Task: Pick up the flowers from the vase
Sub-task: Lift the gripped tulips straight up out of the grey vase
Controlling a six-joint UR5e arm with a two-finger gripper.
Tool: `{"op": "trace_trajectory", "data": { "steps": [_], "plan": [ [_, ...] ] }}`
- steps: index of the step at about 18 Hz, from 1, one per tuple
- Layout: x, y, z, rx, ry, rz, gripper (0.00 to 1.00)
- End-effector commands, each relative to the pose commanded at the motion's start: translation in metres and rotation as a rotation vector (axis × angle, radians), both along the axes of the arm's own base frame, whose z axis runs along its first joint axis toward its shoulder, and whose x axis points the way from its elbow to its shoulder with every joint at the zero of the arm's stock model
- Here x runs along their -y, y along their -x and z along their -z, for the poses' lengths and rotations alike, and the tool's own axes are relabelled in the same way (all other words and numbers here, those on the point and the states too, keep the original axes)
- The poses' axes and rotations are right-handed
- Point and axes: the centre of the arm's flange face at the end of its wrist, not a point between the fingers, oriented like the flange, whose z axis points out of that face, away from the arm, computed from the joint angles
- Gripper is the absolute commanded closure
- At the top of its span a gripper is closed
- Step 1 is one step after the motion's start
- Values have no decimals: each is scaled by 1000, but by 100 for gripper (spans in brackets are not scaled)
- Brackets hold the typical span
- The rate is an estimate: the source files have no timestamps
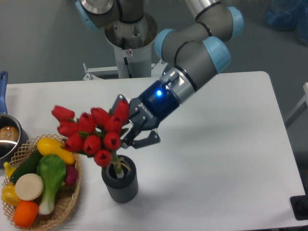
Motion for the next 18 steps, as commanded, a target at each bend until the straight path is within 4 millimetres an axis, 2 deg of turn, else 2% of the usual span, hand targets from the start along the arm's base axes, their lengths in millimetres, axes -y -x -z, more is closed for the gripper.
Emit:
{"op": "trace_trajectory", "data": {
  "steps": [3,7,11,14,18],
  "plan": [
    [2,-3,-8,6,1,-5,62],
    [11,4,-24,29,21,-45,61],
    [44,36,-34,49,35,-139,61],
    [64,61,-34,45,31,-188,62],
    [84,80,-29,44,40,-239,62]
  ]
}}
